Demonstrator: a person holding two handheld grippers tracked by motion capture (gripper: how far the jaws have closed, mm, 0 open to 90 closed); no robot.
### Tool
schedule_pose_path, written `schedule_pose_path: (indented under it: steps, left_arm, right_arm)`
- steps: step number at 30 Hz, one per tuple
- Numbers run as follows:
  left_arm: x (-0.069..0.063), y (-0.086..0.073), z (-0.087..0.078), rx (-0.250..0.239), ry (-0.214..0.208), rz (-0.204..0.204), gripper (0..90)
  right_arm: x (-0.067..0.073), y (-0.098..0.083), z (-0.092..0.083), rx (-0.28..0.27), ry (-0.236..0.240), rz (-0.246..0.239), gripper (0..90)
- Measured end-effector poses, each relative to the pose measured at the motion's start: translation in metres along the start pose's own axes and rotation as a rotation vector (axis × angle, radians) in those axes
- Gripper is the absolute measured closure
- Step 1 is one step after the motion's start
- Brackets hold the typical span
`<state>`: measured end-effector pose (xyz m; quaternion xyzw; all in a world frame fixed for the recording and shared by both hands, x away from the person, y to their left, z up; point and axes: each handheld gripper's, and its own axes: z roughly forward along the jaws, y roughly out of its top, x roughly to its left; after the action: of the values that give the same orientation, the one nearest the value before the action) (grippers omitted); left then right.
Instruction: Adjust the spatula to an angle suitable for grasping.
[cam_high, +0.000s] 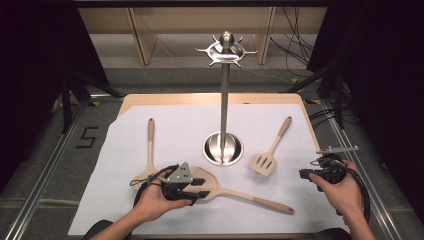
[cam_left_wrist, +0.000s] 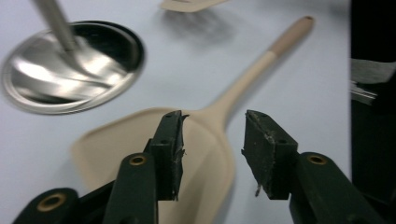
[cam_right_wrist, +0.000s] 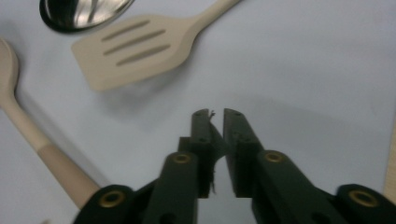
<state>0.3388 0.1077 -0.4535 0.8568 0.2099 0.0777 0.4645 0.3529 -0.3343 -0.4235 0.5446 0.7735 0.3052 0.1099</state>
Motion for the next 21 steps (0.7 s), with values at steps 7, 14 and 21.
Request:
schedule_pose_path:
  steps: [7, 14, 21]
  left_arm:
    - [0.01, 0.0, -0.003, -0.033, 0.055, -0.082, 60.3]
    - [0.012, -0.002, -0.004, -0.016, 0.064, -0.055, 56.9]
    - [0.013, -0.003, -0.008, -0.035, 0.096, -0.033, 55.5]
  right_arm:
    - [0.027, 0.004, -0.005, 0.231, 0.045, -0.078, 90.0]
    - [0.053, 0.002, -0.004, 0.335, 0.104, -0.117, 90.0]
    - [0.096, -0.006, 0.013, 0.501, 0.204, -0.189, 90.0]
